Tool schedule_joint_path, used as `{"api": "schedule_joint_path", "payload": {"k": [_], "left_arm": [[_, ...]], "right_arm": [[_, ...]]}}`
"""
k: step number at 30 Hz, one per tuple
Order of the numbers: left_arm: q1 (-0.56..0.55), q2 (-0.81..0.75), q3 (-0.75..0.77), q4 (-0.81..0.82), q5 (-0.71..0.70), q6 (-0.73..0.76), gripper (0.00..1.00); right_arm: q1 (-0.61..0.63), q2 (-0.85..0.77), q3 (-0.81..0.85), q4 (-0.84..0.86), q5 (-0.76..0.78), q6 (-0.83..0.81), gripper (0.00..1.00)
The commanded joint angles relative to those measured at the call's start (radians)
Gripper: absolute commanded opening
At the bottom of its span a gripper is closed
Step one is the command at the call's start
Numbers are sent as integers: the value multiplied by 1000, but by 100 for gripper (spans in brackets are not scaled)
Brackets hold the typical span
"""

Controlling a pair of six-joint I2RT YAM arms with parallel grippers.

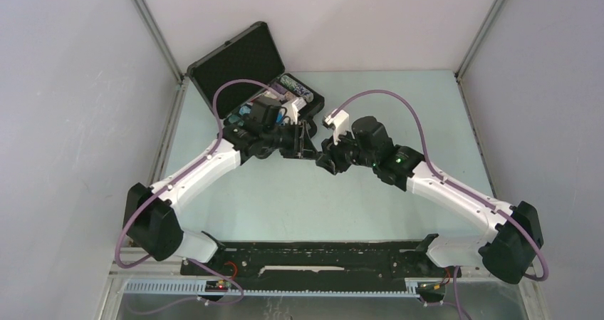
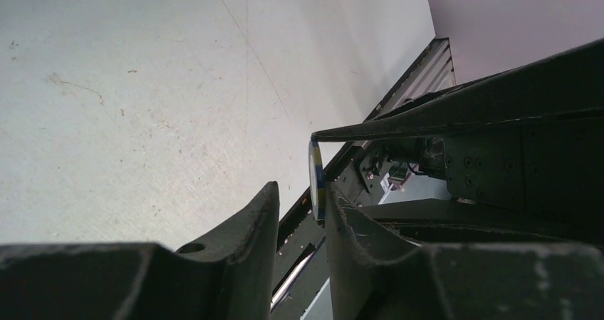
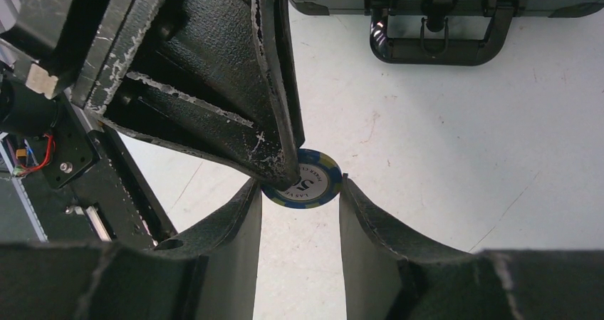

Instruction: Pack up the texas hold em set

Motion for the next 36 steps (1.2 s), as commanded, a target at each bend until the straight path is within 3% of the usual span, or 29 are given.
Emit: {"api": "schedule_joint_path", "payload": {"k": [1, 4, 7, 8, 11, 13, 17, 22, 26, 33, 36], "left_arm": [[-19, 3, 64, -2, 9, 31, 31], [-22, -6, 62, 1, 12, 39, 19], [-22, -24, 63, 1, -26, 56, 1], [-22, -33, 61, 0, -43, 65, 0], [-21, -78, 51, 10, -89, 86, 0], [-17, -111, 46, 13, -136, 105, 0], [21, -179, 37, 3, -299, 179, 0], [81, -261, 16, 15, -402, 314, 0], [79, -248, -31, 70, -406, 351, 0], [76, -35, 7, 3, -487, 443, 0], [77, 44, 30, -33, -504, 500, 0]], "right_arm": [[5, -22, 0, 38, 4, -19, 41], [11, -14, -1, 42, 11, -19, 41], [18, -9, 0, 47, 27, -18, 51], [20, -6, 0, 51, 36, -20, 57], [19, 7, -1, 84, 50, -46, 87], [12, 13, -6, 150, 61, -74, 99], [-16, 23, -8, 360, 69, -99, 100], [-87, 75, -52, 652, 133, -24, 100], [-177, 88, -209, 919, -5, 94, 100], [-239, 56, -269, 876, -57, 89, 100], [-294, 25, -320, 936, -164, 145, 100]]}}
